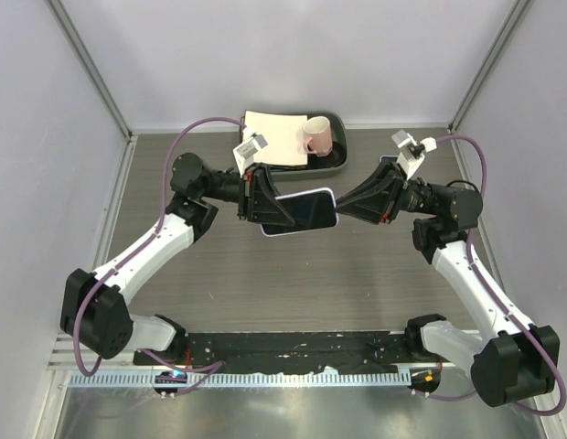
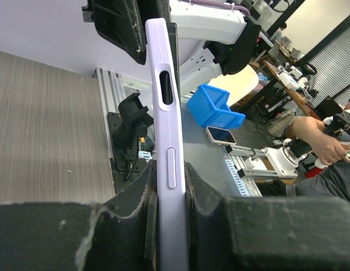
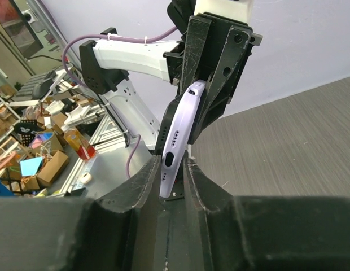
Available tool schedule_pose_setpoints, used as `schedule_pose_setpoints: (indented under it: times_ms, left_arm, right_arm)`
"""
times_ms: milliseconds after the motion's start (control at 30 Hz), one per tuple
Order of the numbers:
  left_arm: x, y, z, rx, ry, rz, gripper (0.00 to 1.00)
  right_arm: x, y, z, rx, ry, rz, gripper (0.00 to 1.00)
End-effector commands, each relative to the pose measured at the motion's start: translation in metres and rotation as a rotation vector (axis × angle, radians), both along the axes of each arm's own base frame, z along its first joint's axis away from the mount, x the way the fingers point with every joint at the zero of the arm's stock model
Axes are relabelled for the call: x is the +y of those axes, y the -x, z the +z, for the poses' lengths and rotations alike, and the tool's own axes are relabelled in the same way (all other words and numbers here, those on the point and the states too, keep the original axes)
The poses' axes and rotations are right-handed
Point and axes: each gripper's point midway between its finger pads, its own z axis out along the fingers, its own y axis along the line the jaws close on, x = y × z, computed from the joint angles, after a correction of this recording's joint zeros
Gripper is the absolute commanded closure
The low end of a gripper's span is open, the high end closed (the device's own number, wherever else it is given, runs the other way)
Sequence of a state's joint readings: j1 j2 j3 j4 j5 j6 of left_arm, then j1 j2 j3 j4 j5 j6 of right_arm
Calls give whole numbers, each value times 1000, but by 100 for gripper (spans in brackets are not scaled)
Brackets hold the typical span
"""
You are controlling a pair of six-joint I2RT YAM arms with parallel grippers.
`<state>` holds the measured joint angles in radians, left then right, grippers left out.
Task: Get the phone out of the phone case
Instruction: Remove the phone case from the phone.
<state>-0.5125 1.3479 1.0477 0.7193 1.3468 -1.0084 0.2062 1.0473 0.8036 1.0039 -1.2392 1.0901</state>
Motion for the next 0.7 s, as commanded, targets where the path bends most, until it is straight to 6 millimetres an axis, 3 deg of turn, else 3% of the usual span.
schedule_pose_setpoints:
  times_ms: [0,167,367,667]
  left_arm:
    - [0,2,15,-76,49,15,100]
    - [0,8,19,-93,51,-12,100]
    - [-2,10,19,-94,53,-21,100]
    - [-3,8,16,-95,49,-12,100]
  right_arm:
    - [3,-12,4,-21,5,-42,76]
    - [5,-42,-22,2,139,-153,80]
    - [13,-40,-34,20,214,-163,78]
    - [16,-15,-38,-6,266,-41,49]
